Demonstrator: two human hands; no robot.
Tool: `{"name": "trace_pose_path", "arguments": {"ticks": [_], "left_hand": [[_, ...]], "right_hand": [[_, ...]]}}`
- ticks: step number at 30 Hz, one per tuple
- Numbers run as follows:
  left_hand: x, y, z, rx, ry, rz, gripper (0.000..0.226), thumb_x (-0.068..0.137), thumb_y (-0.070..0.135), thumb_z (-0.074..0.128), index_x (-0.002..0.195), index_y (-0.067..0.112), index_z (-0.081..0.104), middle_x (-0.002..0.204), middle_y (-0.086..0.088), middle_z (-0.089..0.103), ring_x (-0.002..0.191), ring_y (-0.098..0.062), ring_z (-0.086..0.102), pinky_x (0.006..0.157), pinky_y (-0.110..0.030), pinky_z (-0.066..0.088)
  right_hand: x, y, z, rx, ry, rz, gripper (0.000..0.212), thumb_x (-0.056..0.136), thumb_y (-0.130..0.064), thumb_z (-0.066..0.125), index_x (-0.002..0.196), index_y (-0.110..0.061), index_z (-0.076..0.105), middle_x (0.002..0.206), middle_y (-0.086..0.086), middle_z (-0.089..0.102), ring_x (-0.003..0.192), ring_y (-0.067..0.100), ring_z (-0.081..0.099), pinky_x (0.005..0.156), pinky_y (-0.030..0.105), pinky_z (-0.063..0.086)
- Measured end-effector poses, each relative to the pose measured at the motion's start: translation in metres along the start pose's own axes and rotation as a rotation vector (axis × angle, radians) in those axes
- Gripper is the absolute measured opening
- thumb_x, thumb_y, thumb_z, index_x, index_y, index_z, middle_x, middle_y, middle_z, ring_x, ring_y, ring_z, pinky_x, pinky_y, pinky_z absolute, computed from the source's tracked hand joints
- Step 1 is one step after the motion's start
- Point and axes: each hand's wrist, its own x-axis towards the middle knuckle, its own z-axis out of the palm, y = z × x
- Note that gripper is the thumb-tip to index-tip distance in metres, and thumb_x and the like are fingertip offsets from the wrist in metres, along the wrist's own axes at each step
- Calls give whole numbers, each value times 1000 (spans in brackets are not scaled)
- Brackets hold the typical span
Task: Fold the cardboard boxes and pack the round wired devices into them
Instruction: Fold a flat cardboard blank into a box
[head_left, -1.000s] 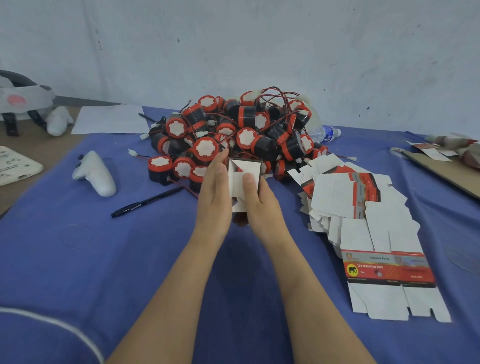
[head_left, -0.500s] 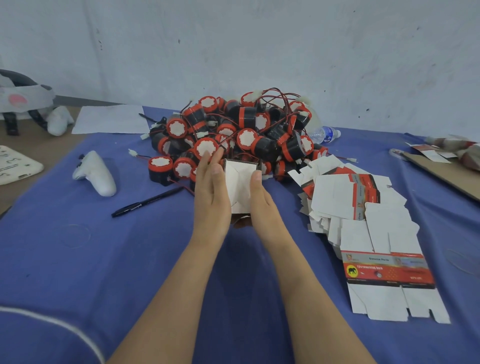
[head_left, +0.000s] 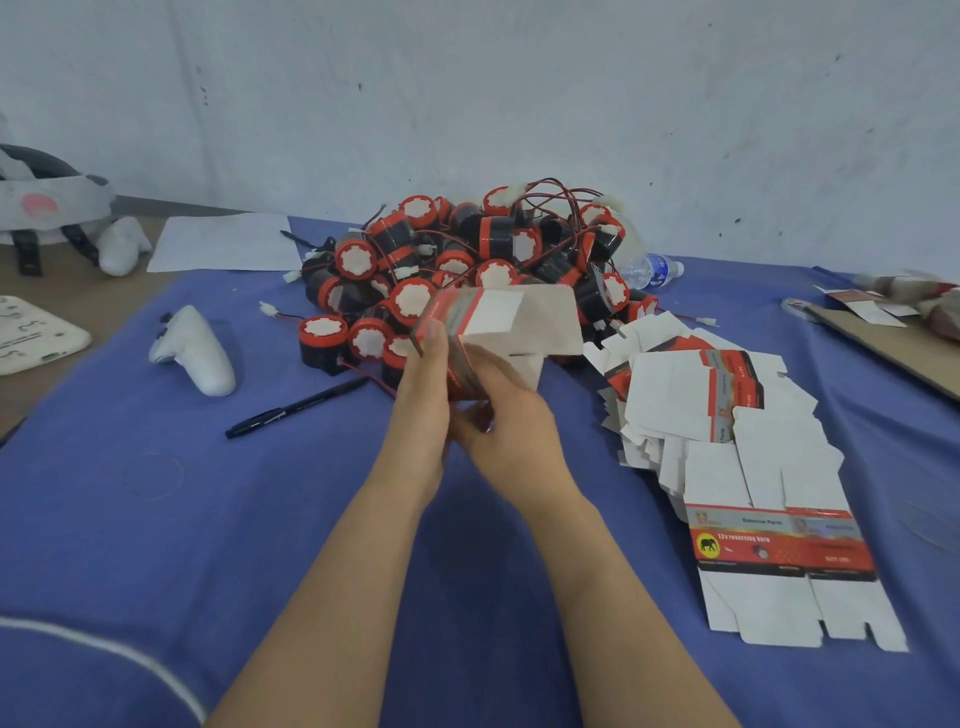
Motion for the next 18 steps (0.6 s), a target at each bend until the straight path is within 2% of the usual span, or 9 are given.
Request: {"name": "trace_pose_path", "arguments": {"ticks": [2,4,6,8,10,13,16,18], "left_hand": [[0,0,0,-44,-27,-46,53,96,51,42,133,16,55,126,-6,65,115,-17,62,95,-33,52],[1,1,0,-16,-39,-79,47,97,48,43,132,19,56,127,-12,63,120,-22,59,102,-35,47],[2,2,-2,69,-24,-81,43,99,44,41,130,18,54,117,-12,66,110,-23,62,94,-31,48],[5,3,-5,108,14,-67,43,96,43,48,129,15,56,104,-5,68,96,-18,65,85,-31,49],[7,2,-9,113,90,-60,52,87,46,62,132,21,53,117,-6,66,105,-21,64,90,-37,54],[9,-1,-12,270,205,-3,73,75,50,73,136,26,42,129,-3,56,112,-24,60,89,-45,55],[9,-5,-13,383,209,86,63,79,44,72,133,27,43,127,1,54,113,-21,57,91,-43,55],[10,-7,-15,387,232,150,43,87,34,66,125,29,47,119,4,58,110,-19,59,90,-41,55]], "right_hand": [[1,-1,1,-10,10,17,44,92,-25,61,134,-33,53,135,-15,54,93,-1,58,82,17,48],[2,0,0,-36,27,53,37,94,-27,58,130,-33,56,122,-15,63,89,-7,56,75,6,44],[2,2,-2,-118,25,86,30,95,-28,56,124,-32,61,106,-11,69,80,-9,52,63,3,39],[1,3,-3,-176,-6,87,28,96,-27,54,123,-32,62,102,-8,71,83,2,57,65,12,40],[0,2,-2,-191,-45,61,26,95,-21,54,117,-29,66,102,-6,71,90,16,61,70,25,46],[0,3,-1,-279,-78,8,23,93,-14,53,105,-24,70,99,-5,72,95,21,59,76,35,51],[-1,3,-2,-311,-68,-27,22,92,-12,53,102,-23,70,99,-4,71,96,22,58,75,34,50],[-1,0,-1,-295,-60,-52,21,91,-12,54,100,-22,70,100,-6,70,98,22,55,77,33,49]]}}
